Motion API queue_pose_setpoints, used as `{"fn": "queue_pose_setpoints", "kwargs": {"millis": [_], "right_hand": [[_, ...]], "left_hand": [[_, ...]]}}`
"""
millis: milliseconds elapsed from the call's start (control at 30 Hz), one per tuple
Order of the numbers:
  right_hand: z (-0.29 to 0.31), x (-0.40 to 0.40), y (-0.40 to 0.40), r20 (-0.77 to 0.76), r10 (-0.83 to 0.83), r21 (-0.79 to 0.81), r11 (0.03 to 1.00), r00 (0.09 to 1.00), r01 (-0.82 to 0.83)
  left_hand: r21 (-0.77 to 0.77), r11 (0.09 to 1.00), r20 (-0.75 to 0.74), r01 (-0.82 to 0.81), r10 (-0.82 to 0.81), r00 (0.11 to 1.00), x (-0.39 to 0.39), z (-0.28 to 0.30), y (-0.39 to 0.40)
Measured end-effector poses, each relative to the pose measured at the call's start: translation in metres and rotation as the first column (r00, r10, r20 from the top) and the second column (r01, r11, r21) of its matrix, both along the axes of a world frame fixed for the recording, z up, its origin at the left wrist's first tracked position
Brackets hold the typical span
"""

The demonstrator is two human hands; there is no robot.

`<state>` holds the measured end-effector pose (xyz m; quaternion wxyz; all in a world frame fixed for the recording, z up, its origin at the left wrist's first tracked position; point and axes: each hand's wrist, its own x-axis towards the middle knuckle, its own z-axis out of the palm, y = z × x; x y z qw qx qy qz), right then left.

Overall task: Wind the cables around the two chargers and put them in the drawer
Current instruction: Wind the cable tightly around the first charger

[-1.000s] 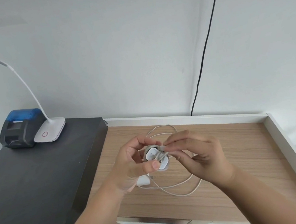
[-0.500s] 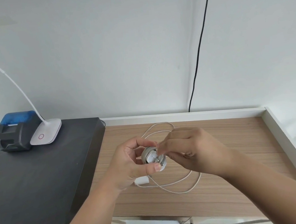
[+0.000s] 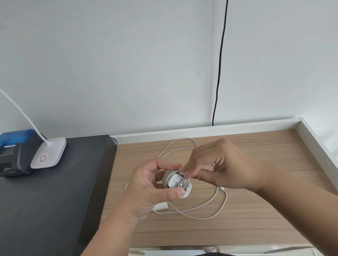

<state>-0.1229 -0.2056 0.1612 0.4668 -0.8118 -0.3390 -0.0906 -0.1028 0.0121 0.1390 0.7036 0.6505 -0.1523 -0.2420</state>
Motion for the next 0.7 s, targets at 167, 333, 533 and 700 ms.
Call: {"fn": "queue_pose_setpoints", "kwargs": {"millis": [167, 333, 533, 700], "right_hand": [[-0.007, -0.009, -0.002, 0.038, -0.035, 0.011, 0.999, 0.999, 0.034], [-0.001, -0.004, -0.015, -0.130, -0.045, -0.147, 0.989, 0.990, 0.026], [-0.010, -0.013, -0.001, -0.716, -0.096, 0.339, 0.818, 0.691, 0.465], [-0.016, -0.018, 0.010, -0.762, -0.147, 0.277, 0.806, 0.631, 0.523]], "left_hand": [[-0.014, 1.000, -0.040, 0.014, -0.015, 0.999, -0.001, -0.002, -0.003], [0.039, 0.999, -0.009, -0.025, 0.025, 1.000, -0.002, -0.004, -0.007], [0.126, 0.964, 0.205, -0.232, 0.204, 0.957, -0.003, -0.004, -0.018], [0.183, 0.929, 0.492, -0.321, 0.196, 0.848, -0.004, -0.004, -0.023]]}}
